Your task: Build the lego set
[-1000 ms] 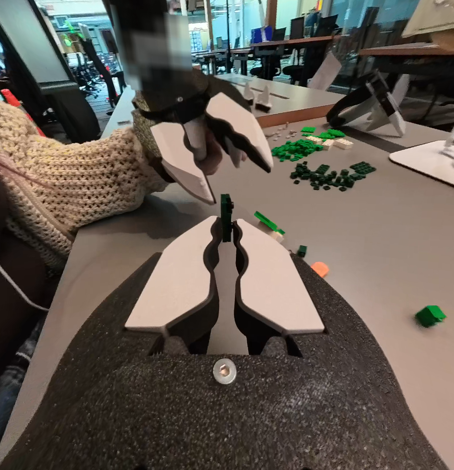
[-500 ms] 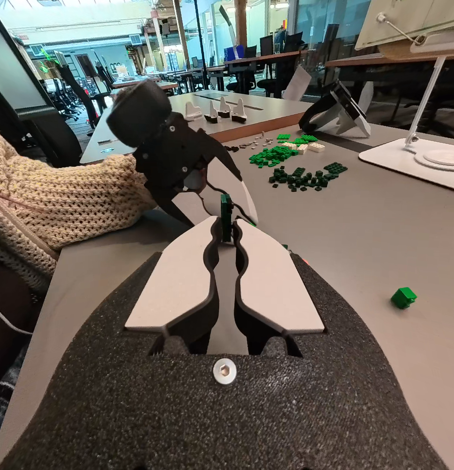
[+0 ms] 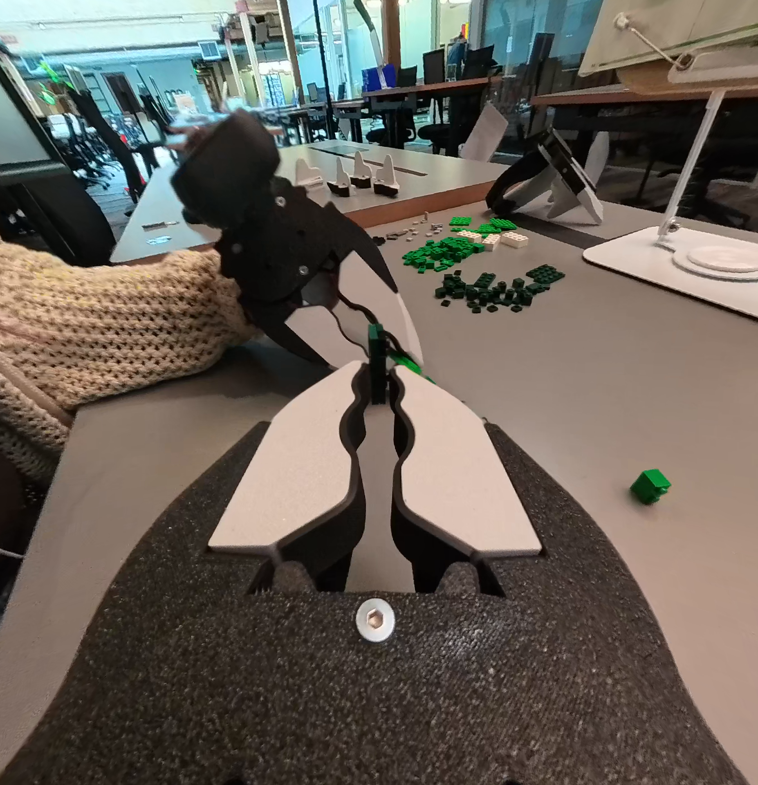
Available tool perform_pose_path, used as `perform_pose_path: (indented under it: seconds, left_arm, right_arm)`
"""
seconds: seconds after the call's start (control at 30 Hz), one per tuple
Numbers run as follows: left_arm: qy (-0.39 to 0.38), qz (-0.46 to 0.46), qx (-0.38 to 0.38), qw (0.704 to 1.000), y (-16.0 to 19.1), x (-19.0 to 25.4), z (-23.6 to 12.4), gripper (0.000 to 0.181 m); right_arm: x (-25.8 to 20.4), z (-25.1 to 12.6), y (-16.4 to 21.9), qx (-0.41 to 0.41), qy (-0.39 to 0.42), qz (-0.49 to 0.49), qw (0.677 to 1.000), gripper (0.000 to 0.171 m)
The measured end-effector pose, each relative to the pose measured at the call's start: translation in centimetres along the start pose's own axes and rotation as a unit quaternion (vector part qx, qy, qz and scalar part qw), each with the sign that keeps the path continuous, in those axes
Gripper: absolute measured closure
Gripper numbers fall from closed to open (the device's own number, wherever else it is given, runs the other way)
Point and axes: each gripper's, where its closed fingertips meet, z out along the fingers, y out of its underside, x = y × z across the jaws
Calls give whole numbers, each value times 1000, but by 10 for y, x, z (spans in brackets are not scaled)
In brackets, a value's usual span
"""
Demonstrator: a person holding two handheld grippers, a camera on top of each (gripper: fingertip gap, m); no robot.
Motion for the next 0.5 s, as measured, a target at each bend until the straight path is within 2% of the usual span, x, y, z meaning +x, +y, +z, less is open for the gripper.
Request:
perform_pose_path:
  seconds: [0.03, 0.17, 0.33, 0.43, 0.5]
  left_arm:
    - [-6, 9, 18, 1000, -6, -1, -1, 164]
    - [4, 31, 133, 991, -41, 3, -4, 164]
    - [-17, 94, 240, 966, -62, -5, 4, 165]
    - [-54, 154, 273, 948, -70, -14, 6, 164]
    - [-18, 166, 277, 946, -69, -9, 13, 164]
  right_arm:
    - [4, -1, 0, 0, 12, -16, 1000, 163]
    - [17, -10, -8, 22, 49, -99, 994, 163]
    - [35, -17, -5, 22, 94, -217, 971, 163]
    - [49, -15, 3, -16, 121, -319, 940, 163]
    - [53, -10, 9, -31, 116, -366, 923, 163]
